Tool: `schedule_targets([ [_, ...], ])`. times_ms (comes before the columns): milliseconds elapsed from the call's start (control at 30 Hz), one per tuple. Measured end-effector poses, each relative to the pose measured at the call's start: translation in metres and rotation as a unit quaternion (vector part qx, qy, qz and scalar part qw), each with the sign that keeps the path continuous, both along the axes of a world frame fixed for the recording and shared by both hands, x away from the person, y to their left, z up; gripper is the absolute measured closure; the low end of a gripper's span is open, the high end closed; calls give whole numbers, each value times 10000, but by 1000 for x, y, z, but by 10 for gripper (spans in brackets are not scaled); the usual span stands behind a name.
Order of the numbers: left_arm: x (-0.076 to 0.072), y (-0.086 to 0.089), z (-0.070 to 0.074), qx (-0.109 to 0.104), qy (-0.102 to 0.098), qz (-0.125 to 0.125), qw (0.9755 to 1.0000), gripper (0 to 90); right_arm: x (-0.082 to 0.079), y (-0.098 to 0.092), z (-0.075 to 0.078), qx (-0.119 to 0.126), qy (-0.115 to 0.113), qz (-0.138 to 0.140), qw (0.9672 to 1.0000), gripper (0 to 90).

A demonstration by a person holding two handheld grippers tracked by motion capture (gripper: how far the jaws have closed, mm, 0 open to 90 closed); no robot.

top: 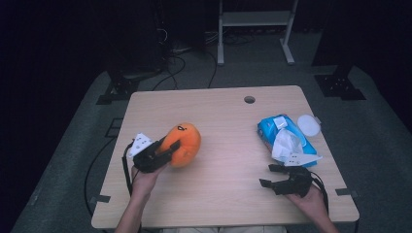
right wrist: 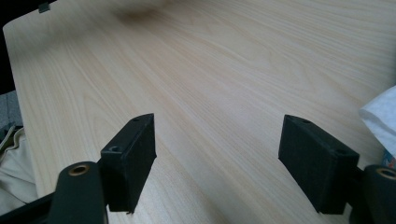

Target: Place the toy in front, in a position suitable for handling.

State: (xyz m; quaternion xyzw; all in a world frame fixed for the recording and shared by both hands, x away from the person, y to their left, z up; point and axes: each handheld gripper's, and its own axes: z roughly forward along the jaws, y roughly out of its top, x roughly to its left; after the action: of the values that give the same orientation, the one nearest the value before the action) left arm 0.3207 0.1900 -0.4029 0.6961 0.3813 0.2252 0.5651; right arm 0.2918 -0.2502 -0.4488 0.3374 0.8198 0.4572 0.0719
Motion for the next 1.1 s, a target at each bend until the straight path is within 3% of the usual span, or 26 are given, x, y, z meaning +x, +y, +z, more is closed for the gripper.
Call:
schedule_targets([
  [67, -3, -17, -1, 115, 1, -246, 9996, 547, 0, 0, 1, 2, -15, -1, 10000, 263],
  [233, -10, -41, -2, 231, -50, -592, 9980, 547, 0, -3, 1, 26, -35, -31, 10000, 263],
  [500, -16, -67, -7, 397, -51, -982, 9944, 546, -1, -9, 4, 74, -61, -122, 9999, 263],
  [833, -20, -82, -14, 533, -41, -1211, 9912, 542, 0, -12, 4, 85, -56, -171, 9998, 263],
  [1100, -22, -94, -26, 749, 54, -1483, 9861, 531, 0, -15, 5, 106, -75, -227, 9997, 263],
])
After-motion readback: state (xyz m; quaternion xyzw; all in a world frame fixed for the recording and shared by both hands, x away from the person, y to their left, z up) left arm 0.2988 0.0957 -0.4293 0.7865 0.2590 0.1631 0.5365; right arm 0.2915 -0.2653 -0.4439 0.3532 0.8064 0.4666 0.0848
